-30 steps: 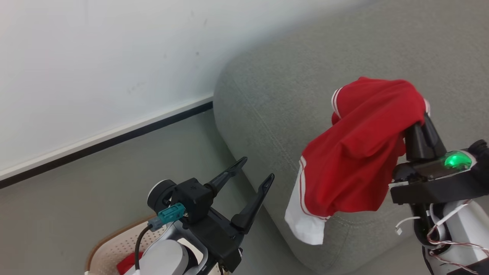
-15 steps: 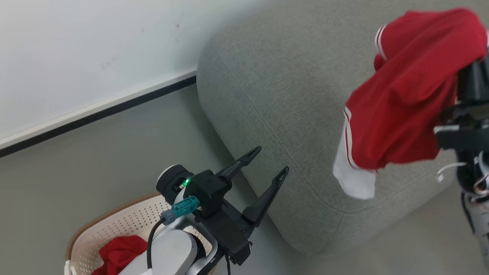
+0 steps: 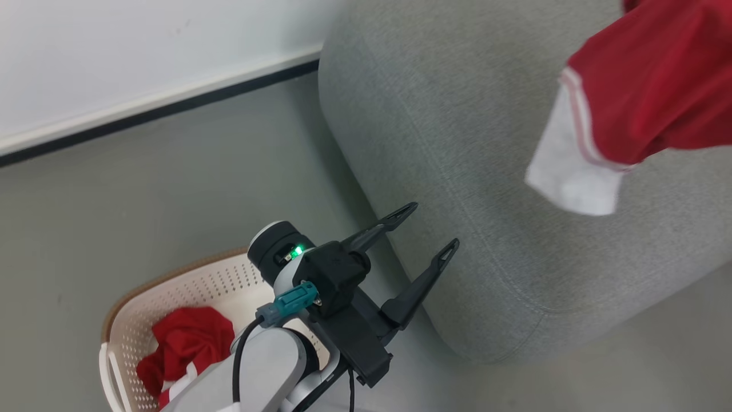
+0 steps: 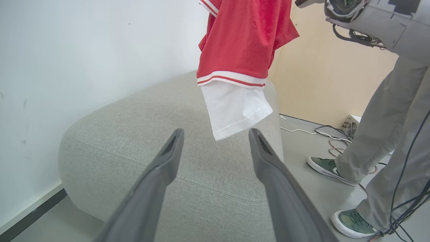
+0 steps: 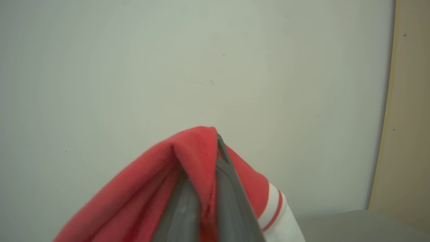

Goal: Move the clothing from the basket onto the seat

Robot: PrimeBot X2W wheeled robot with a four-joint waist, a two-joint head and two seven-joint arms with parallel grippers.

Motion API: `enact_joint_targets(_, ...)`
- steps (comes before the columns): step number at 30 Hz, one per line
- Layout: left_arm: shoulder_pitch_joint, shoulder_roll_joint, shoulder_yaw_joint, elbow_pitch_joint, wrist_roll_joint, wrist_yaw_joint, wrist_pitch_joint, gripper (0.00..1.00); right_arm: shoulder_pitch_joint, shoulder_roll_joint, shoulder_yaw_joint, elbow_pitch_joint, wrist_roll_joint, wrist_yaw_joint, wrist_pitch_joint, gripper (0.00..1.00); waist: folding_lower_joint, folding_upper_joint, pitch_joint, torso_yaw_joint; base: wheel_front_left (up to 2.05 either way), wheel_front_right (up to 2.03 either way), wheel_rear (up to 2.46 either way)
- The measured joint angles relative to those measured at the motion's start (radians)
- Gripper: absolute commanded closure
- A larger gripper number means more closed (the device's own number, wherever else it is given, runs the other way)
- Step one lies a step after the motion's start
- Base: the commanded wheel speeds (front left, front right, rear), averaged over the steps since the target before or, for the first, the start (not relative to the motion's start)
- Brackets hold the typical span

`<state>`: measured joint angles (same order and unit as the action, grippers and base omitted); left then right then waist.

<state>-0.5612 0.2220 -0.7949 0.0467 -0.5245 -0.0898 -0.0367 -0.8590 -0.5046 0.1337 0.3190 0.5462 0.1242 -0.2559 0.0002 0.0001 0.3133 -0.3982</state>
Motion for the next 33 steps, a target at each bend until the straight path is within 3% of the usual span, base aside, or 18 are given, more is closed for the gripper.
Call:
enact_joint_targets(8, -0.043, 0.008, -0.016, -0.027, 0.026, -0.008, 0.024, 0.0, -0.111, -0.063, -0.016, 0.138, 0.035, 0.0, 0.008, 1.0, -0.0001, 0.0, 0.078, 0.043, 0.0, 0.0, 0.0)
enact_joint_targets(26, -0.164, 0.017, -0.005, -0.046, 0.042, -0.017, 0.06, 0.0, -0.322, -0.123, -0.004, 0.379, 0.007, -0.008, 0.024, 1.0, 0.0, 0.0001, 0.304, 0.134, 0.0, 0.0, 0.0)
enact_joint_targets(29, -0.167, 0.027, -0.001, -0.037, 0.042, -0.017, 0.051, 0.0, -0.318, -0.119, 0.002, 0.431, -0.004, -0.027, 0.024, 1.0, -0.0001, 0.0, 0.33, 0.149, 0.0, 0.0, 0.0)
enact_joint_targets(33, -0.167, 0.033, 0.002, -0.029, 0.042, -0.017, 0.046, 0.0, -0.301, -0.088, 0.044, 0.493, -0.03, -0.027, 0.025, 1.0, 0.0, 0.0, 0.354, 0.164, 0.0, 0.0, 0.0)
